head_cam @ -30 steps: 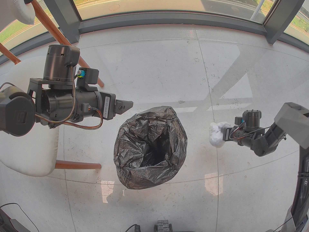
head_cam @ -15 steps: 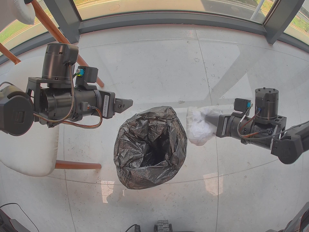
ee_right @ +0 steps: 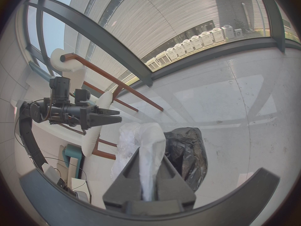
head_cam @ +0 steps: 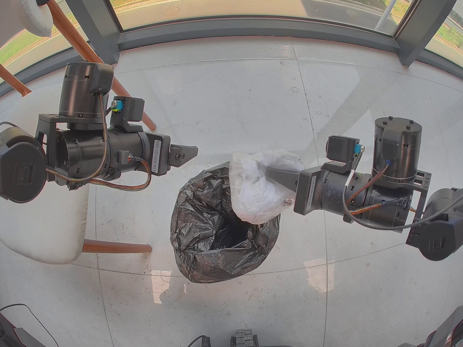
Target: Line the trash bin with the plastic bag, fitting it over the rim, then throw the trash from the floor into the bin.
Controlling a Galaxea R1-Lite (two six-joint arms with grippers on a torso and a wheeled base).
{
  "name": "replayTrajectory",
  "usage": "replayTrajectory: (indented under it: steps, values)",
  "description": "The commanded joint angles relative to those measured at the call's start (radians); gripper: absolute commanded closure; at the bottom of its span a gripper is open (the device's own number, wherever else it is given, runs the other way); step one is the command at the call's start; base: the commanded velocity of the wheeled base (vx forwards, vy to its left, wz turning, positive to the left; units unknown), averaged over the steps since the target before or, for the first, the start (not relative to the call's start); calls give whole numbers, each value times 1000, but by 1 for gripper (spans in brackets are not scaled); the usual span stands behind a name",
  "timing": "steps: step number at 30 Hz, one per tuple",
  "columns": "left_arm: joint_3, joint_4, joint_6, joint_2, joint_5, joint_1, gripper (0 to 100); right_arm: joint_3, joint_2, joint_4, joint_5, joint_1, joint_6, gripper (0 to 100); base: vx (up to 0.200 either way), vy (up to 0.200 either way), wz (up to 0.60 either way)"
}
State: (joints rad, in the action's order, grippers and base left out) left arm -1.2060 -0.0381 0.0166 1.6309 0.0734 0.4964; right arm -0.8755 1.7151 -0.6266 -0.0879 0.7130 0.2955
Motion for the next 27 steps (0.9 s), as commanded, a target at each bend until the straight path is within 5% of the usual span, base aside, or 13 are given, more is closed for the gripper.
replayTrajectory:
  steps: [1, 2, 3, 16, 21, 22, 27]
  values:
    - [0, 0, 0, -3, 0, -1, 0, -19, 6, -1, -1, 20, 1, 100, 0, 0, 0]
    - [2, 0, 0, -3, 0, -1, 0, -20, 6, -1, -1, 23, 1, 100, 0, 0, 0]
    - [5, 0, 0, -3, -1, -1, 0, -19, 4, -2, -1, 26, 1, 0, 0, 0, 0]
    - [51, 0, 0, -63, -1, -6, 0, 20, -81, -10, 28, 13, 83, 0, 0, 0, 0]
    - [143, 0, 40, -149, -1, -10, 0, 118, -169, -12, 50, -116, 100, 0, 0, 0, 0]
    - [210, 0, 56, -204, -1, -10, 0, 191, -241, -8, 50, -218, 93, 0, 0, 0, 0]
    - [342, 0, 57, -330, -14, -19, 0, 377, -434, -4, 48, -399, 85, 0, 0, 0, 0]
